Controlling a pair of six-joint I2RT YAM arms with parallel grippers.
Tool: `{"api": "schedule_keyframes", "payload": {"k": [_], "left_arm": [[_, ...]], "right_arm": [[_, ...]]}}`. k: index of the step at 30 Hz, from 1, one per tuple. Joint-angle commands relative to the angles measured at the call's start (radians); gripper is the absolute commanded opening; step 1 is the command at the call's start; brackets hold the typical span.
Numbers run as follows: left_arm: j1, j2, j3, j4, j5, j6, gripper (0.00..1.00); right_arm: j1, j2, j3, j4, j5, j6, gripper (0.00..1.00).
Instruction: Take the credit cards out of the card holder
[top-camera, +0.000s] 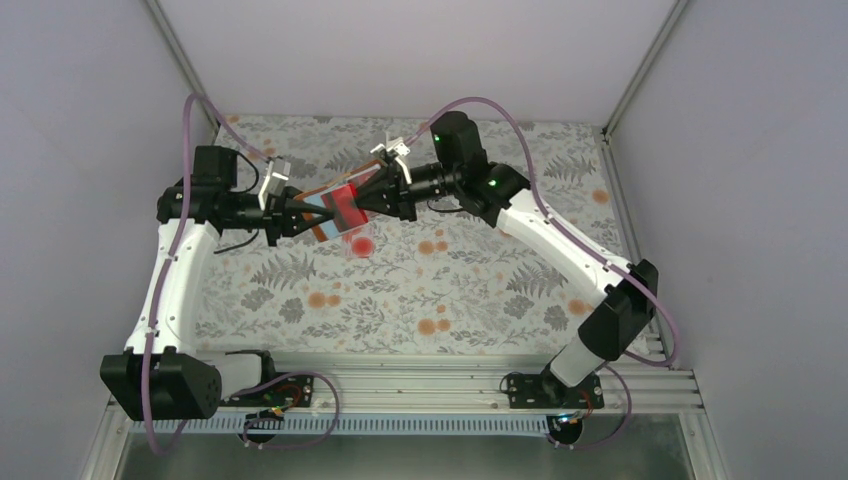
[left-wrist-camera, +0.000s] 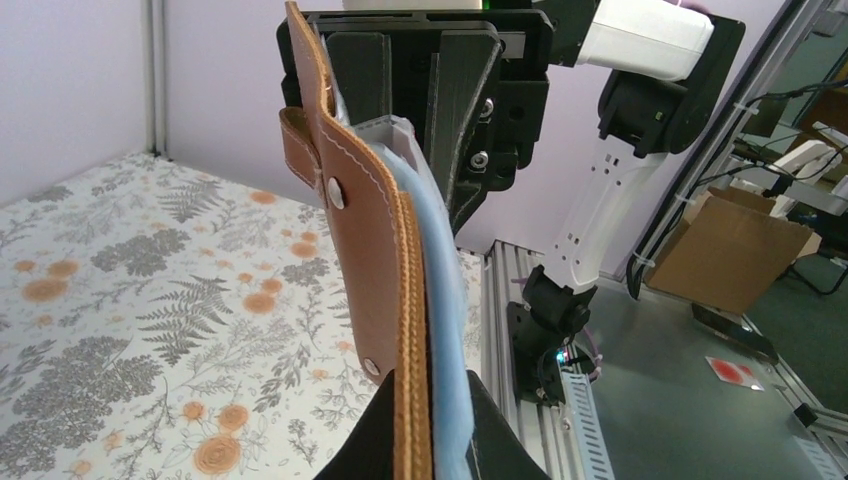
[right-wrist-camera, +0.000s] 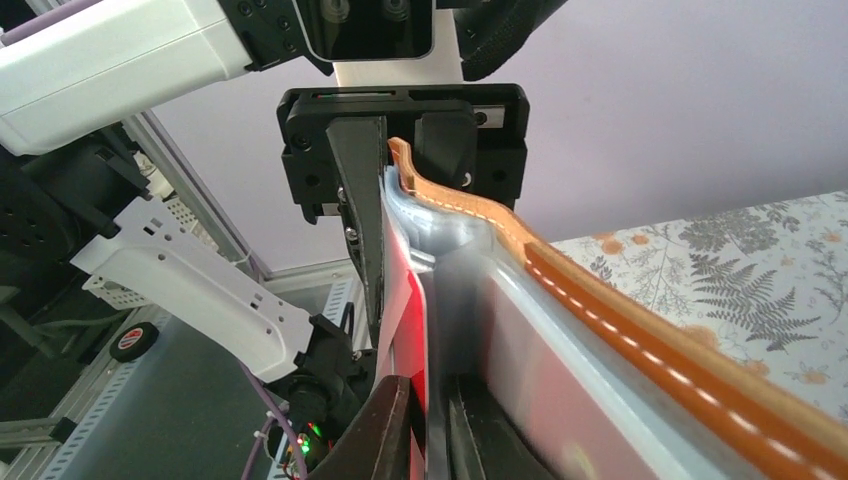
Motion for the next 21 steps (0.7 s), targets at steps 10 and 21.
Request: {"api": "schedule_keyframes", "payload": {"k": [10,21], "left_arm": [[-0.008,0.0,-0.001,0.053,0.064,-0.016,0.16],[-0.008,0.003,-0.001,0.056,0.068,-0.031,0.17]], "right_arm": [[0.01,-0.034,-0.015,-0.017,-0.031,-0.048,0.04],[-0.013,-0.067,-0.009,-0.026,0.005,-0.042,0.04]]}}
